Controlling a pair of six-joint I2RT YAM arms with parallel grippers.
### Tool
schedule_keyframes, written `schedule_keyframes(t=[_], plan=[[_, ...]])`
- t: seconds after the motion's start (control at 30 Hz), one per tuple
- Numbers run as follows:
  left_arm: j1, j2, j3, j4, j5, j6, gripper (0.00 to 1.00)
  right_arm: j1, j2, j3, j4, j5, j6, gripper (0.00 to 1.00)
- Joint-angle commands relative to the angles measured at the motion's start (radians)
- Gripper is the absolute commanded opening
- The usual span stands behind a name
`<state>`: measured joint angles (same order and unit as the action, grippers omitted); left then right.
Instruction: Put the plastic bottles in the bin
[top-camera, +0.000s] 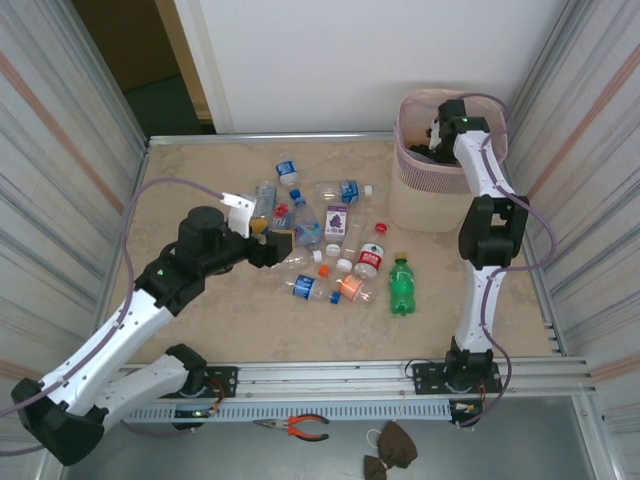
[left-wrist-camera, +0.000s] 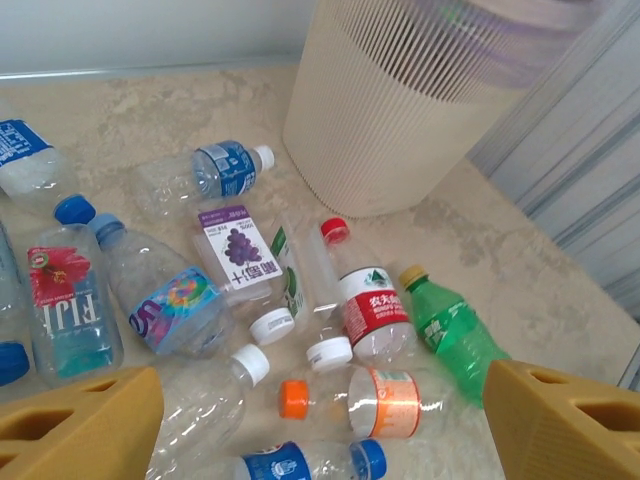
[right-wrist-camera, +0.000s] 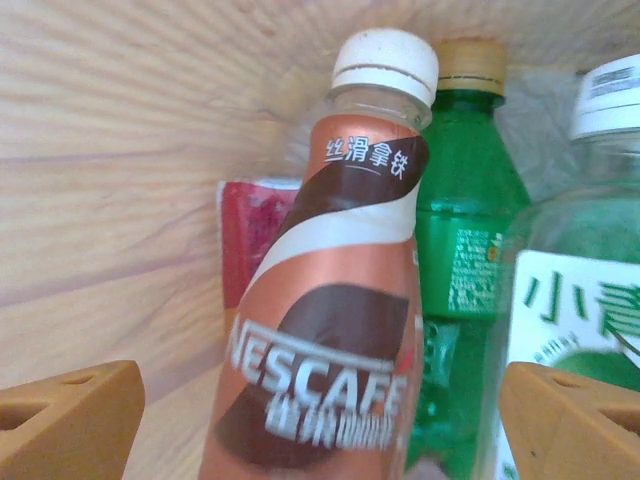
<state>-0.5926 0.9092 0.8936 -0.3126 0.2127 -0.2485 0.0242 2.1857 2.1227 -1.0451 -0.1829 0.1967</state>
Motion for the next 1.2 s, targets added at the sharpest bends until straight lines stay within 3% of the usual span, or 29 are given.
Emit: schedule_keyframes(t=[0.0,0.3,0.63,0.77,0.9,1.17], plan=[[0.03,0.043,0.067,-0.097,0.082,0.173,0.84,-0.003,-0.114,0.038,-0.032,0.0,-0.011,0.91],[0.063,0.161,0.11,-0.136,0.246,0.582,0.83,-0.005,-0.257,0.053,-0.052,0.006,-0.011,0.9],[0.061,0.317,0.238,-0.305,0.385,1.031,0.83,-0.004,-0.424,0.067,-0.067,0.023,-0.017,0.9],[0.041,0.338,0.227,-0.312,0.371,1.205,0.83,-0.003,-0.506,0.047,-0.078,0.03,-0.017,0.9],[-0.014,0.385,0.224,-0.334,0.27,1.336,0.83,-0.003,-0.61,-0.037,-0.052,0.025,-0.014,0.9],[-0.097,0.549,0.235,-0.409,0.112,1.471,0.77,-0.003,-0.755,-0.164,-0.016,0.007,-0.01,0.9]])
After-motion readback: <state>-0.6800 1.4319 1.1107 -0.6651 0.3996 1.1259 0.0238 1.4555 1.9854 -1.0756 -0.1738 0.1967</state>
